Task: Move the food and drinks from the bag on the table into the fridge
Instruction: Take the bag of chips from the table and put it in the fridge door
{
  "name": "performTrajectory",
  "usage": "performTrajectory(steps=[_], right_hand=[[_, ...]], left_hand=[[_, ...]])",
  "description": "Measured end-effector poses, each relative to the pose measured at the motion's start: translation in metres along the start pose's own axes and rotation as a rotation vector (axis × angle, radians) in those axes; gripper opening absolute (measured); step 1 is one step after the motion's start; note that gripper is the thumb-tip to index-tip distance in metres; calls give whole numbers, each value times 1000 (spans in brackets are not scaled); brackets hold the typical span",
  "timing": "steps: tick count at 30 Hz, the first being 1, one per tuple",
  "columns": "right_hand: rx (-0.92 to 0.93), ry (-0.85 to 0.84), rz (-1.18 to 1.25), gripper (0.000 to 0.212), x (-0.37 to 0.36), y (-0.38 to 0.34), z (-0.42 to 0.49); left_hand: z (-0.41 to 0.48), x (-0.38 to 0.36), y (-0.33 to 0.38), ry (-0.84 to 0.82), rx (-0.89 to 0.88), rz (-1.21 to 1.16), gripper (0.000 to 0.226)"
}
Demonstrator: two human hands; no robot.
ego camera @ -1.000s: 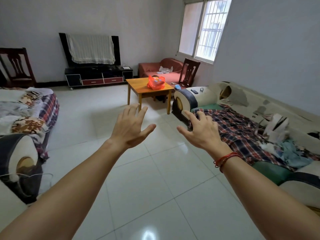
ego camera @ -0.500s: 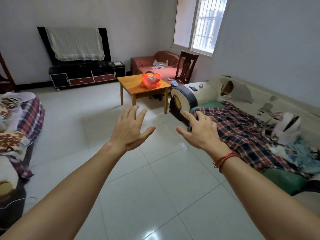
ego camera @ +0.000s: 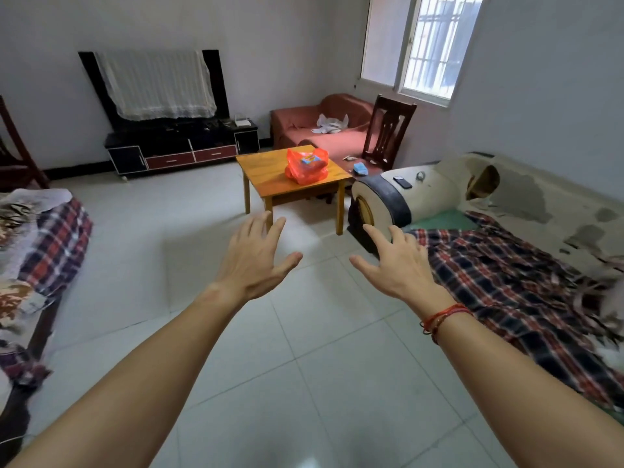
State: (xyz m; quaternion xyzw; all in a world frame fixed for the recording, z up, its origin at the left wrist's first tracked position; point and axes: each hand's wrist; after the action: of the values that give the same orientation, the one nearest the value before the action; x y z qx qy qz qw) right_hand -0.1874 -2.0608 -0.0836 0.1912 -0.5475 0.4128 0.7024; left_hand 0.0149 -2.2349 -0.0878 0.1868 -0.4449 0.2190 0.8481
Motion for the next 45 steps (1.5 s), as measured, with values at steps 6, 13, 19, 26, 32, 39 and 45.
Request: performTrajectory(steps=[6,13,19,26,32,39,45], right_hand=[[21,-32,8,73,-33,20,92],[25,-53,0,69,-77,29,186],[33,-51,-21,72,-124,20,288],[9,-63,-27,73,-171,6,414],[-24,-97,-40,75,-206,15,492],[-28,-131,-45,76,-256,32,579],[21,-124,-22,77,-302,57,682]], left_hand=[[78,-49,-13,-13,14,17,81],[153,-116,-45,-66,46,20,86],[237,-180,-97,-72,69,-4,87],[345,-235,-156,-95,78,-8,91],[417,-284,-181,-119,58,-23,87],[488,-344,-201,-154,63,-17,87],[571,-399,-213,-175,101,-7,84]])
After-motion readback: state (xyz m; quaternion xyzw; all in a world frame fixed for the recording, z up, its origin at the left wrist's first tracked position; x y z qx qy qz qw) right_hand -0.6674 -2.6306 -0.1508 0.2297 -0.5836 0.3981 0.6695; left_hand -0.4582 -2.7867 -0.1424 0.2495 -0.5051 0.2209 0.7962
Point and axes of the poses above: each hand's wrist, its own z-axis towards the middle knuckle, its own x-axis out of the back of the hand, y = z × x, and after that the axes turned 11 degrees about y, right-handed
